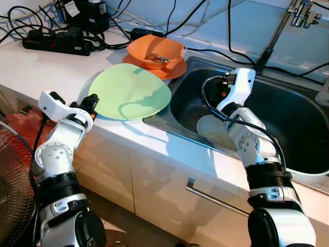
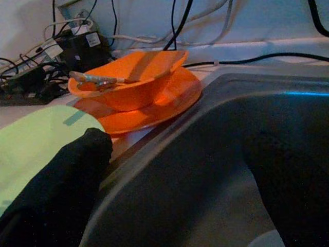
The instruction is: Kitchen organization
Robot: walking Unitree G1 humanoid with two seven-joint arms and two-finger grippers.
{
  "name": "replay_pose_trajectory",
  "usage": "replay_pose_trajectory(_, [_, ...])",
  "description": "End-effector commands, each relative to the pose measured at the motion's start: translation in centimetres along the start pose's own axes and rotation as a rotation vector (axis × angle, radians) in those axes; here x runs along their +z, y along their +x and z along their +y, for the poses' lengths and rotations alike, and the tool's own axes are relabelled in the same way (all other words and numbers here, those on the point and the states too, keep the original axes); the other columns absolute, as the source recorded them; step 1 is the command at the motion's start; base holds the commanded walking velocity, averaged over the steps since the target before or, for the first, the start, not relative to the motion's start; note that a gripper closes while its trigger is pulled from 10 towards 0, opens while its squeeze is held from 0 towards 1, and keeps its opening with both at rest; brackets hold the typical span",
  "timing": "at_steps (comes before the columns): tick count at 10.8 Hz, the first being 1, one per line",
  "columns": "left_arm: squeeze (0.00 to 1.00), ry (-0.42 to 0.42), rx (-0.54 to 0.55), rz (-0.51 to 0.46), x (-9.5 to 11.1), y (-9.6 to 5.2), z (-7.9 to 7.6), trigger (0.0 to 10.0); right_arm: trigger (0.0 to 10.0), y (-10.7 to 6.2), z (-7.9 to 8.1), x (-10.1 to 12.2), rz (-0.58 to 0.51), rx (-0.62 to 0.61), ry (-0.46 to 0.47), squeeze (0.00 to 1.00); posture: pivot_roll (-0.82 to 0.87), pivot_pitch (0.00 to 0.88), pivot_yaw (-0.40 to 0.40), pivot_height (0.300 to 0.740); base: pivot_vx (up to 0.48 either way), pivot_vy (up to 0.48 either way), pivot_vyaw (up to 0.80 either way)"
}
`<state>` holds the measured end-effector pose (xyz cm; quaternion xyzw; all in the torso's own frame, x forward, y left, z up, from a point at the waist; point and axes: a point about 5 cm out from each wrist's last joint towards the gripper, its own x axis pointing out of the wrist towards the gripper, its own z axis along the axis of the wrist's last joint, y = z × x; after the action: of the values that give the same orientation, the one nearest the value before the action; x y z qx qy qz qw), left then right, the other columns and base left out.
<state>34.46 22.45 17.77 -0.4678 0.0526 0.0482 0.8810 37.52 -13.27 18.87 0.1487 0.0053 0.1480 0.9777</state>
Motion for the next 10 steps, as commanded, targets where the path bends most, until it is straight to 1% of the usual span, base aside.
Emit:
replay_pose_trajectory(1, [0.0, -0.025, -0.032, 0.032, -1.0, 0.1, 0.2, 0.0, 10.0, 0.0, -0.2, -0.2, 0.022, -0.007, 0.01, 0.0, 0.04, 0.031, -0.045, 0.74, 0.0, 0.0, 0.0])
replay_pose_trajectory(3, [0.0, -0.049, -0.08, 0.028, -1.3, 0.0, 0.0, 0.0, 10.0, 0.0, -0.4, -0.3, 0.034, -0.018, 0.026, 0.0, 0.04, 0.029, -0.046, 0.74, 0.0, 0.0, 0.0])
replay_pose_trajectory(4, [0.0, -0.06, -0.126, 0.023, -1.6, -0.1, -0.6, 0.0, 10.0, -0.1, -0.4, -0.4, 0.044, -0.013, 0.04, 0.0, 0.03, 0.028, -0.046, 0.74, 0.0, 0.0, 0.0])
replay_pose_trajectory(5, [0.0, -0.082, -0.192, 0.014, -1.7, -0.2, -1.6, 0.0, 10.0, -0.1, -0.2, -0.7, 0.068, 0.009, 0.096, 0.0, 0.03, 0.027, -0.048, 0.74, 0.0, 0.0, 0.0])
replay_pose_trajectory(6, [0.0, -0.094, -0.239, 0.003, -1.7, -0.2, -2.1, 0.0, 10.0, -0.1, 0.2, -1.4, 0.111, 0.041, 0.169, 0.0, 0.03, 0.027, -0.05, 0.74, 0.0, 0.0, 0.0])
replay_pose_trajectory(7, [0.0, -0.102, -0.259, 0.0, -1.8, -0.3, -2.3, 0.0, 10.0, -0.2, 0.6, -2.0, 0.144, 0.073, 0.233, 0.0, 0.03, 0.027, -0.05, 0.74, 0.0, 0.0, 0.0])
replay_pose_trajectory(8, [0.0, -0.106, -0.28, 0.007, -2.0, -0.4, -2.6, 0.0, 10.0, -0.2, 1.0, -2.4, 0.167, 0.105, 0.325, 0.0, 0.03, 0.028, -0.052, 0.74, 0.0, 0.0, 0.0])
replay_pose_trajectory(10, [0.0, -0.112, -0.345, 0.011, -2.0, -0.6, -3.5, 0.0, 10.0, -0.3, 1.1, -2.6, 0.18, 0.115, 0.434, 0.0, 0.03, 0.029, -0.052, 0.74, 0.0, 0.0, 0.0])
